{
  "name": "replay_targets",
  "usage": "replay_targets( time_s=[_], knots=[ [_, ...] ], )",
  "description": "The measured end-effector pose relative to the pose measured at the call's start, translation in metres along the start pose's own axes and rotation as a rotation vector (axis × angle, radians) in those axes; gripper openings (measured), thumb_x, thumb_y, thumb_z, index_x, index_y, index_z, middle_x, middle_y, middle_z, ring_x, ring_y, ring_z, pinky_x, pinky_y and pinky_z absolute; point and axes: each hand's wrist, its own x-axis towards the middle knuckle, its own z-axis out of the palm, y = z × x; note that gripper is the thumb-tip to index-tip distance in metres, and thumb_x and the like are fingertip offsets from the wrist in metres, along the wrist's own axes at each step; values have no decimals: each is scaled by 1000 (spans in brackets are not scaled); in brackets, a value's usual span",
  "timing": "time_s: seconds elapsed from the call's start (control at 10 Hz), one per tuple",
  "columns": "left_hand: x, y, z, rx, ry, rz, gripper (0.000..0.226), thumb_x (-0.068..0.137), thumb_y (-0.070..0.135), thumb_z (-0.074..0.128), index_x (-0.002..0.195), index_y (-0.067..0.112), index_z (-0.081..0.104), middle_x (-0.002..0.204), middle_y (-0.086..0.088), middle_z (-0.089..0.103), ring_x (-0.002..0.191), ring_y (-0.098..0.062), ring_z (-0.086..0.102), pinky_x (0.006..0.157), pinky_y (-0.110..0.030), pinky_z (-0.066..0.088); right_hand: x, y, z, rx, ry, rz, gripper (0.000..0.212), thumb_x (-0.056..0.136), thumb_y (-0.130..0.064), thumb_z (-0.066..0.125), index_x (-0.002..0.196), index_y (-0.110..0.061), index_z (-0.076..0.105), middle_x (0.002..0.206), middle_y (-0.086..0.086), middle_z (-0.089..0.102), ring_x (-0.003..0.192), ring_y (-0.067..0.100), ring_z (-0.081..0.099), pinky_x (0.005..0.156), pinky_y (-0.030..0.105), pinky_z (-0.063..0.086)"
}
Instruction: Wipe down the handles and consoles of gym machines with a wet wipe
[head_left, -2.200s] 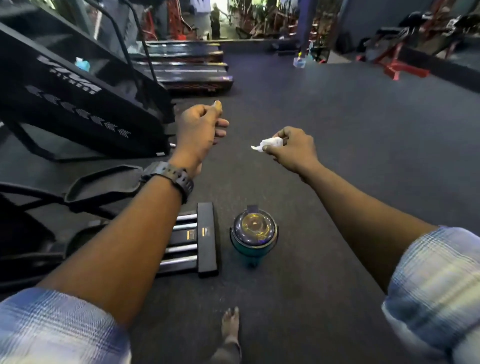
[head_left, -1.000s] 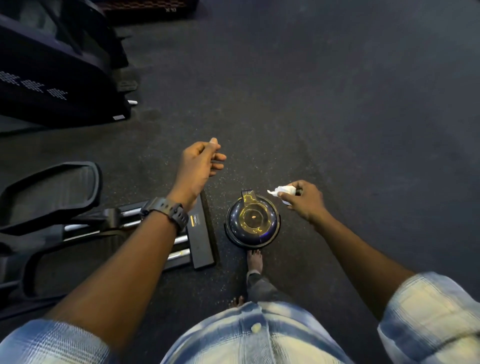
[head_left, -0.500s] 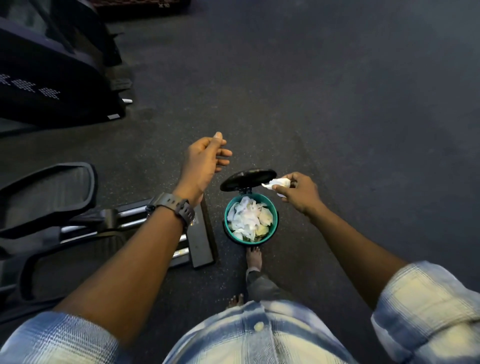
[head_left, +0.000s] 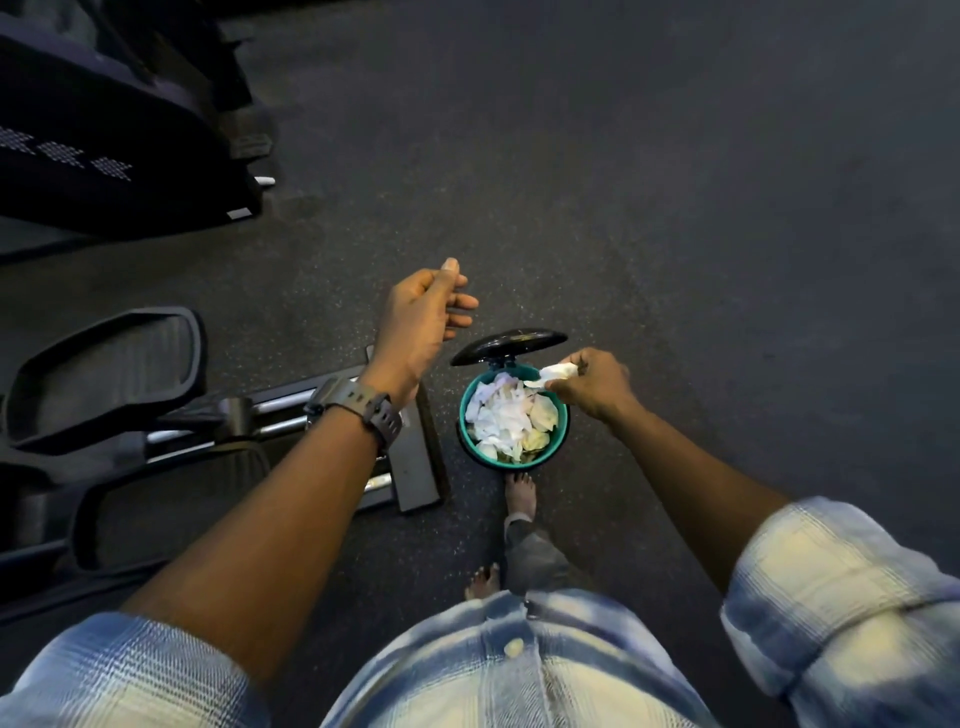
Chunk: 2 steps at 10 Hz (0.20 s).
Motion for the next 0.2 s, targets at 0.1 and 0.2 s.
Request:
replay_targets(
  time_s=[0.1, 0.2],
  knots=[
    [-1, -3, 0, 13, 12, -2, 35, 104, 44, 47, 100, 16, 66, 103, -17, 74, 80, -20, 66, 77, -37, 50, 10, -8, 8, -38, -54, 16, 68, 73, -28, 86, 132, -13, 56, 130, 11, 61, 120, 26, 56, 94, 35, 47],
    [0, -2, -1, 29, 30, -1, 35, 105, 44, 46, 101, 15, 66, 104, -17, 74, 81, -20, 66, 76, -35, 50, 14, -14, 4, -6, -23, 34, 75, 76, -26, 85, 140, -15, 48, 140, 14, 51, 127, 28, 50, 98, 34, 45]
  ],
)
